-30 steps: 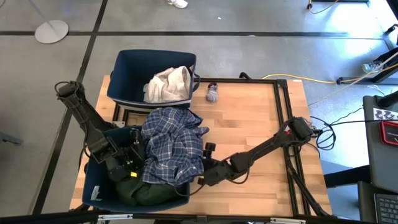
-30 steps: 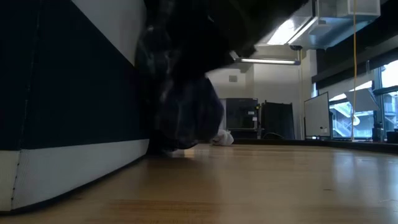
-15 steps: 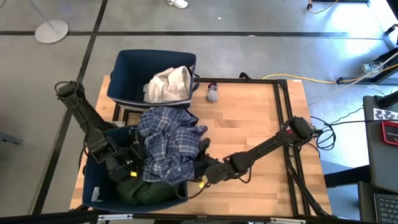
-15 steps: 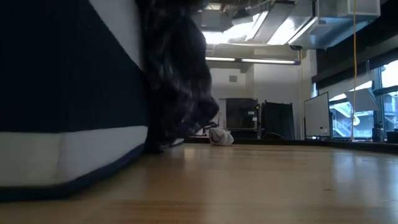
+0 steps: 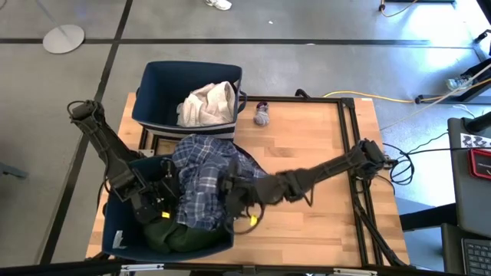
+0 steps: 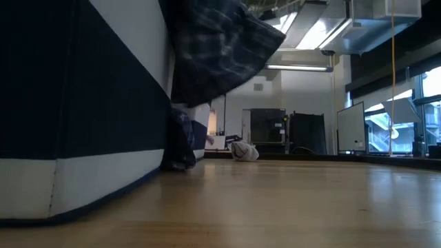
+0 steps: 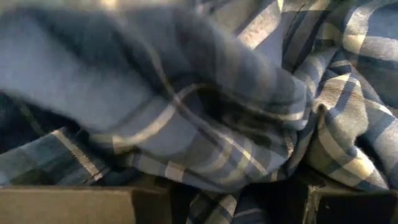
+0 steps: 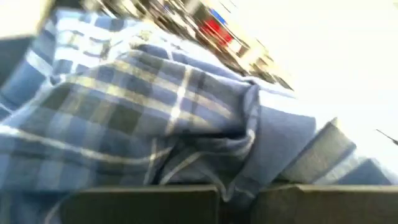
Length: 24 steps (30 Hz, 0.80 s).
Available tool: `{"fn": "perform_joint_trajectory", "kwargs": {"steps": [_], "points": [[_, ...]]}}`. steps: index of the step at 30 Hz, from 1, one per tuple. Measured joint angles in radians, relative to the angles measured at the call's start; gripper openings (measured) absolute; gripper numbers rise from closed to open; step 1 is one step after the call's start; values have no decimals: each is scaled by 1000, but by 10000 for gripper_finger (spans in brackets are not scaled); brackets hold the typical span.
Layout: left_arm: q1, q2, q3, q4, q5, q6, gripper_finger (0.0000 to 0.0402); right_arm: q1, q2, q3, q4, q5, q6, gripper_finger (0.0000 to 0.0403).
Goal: Sort clothes
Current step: Put the blue checkered long sleeve into the bottom blue laundry organizer
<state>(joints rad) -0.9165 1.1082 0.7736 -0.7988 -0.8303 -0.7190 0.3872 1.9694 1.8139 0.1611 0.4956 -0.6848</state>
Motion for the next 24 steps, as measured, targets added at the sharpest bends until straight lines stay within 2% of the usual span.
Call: {"fn": "perform_joint_trajectory", "kwargs": {"steps": [3, 6, 9, 13, 16, 18, 20, 24], "points": [[0, -11, 23, -17, 7, 27, 153, -48, 2, 14, 2, -177, 49, 7], [-1, -37, 99, -66, 20, 65, 153, -89, 6, 23, 27, -330, 145, 10], [-2, -67, 192, -123, 11, 89, 153, -110, 30, 25, 48, -420, 228, 12], [-2, -106, 278, -130, -5, 124, 153, -113, 80, 22, 13, -422, 236, 11], [-2, -131, 320, -155, 70, 121, 153, -112, 93, 22, -36, -419, 239, 11], [-3, -147, 348, -161, 81, 126, 153, -112, 97, 23, -60, -408, 255, 11], [-4, -161, 376, -142, 59, 158, 153, -112, 100, 23, -77, -393, 272, 11], [-12, -173, 387, -23, -76, 323, 153, -112, 100, 23, -85, -375, 281, 10]]}}
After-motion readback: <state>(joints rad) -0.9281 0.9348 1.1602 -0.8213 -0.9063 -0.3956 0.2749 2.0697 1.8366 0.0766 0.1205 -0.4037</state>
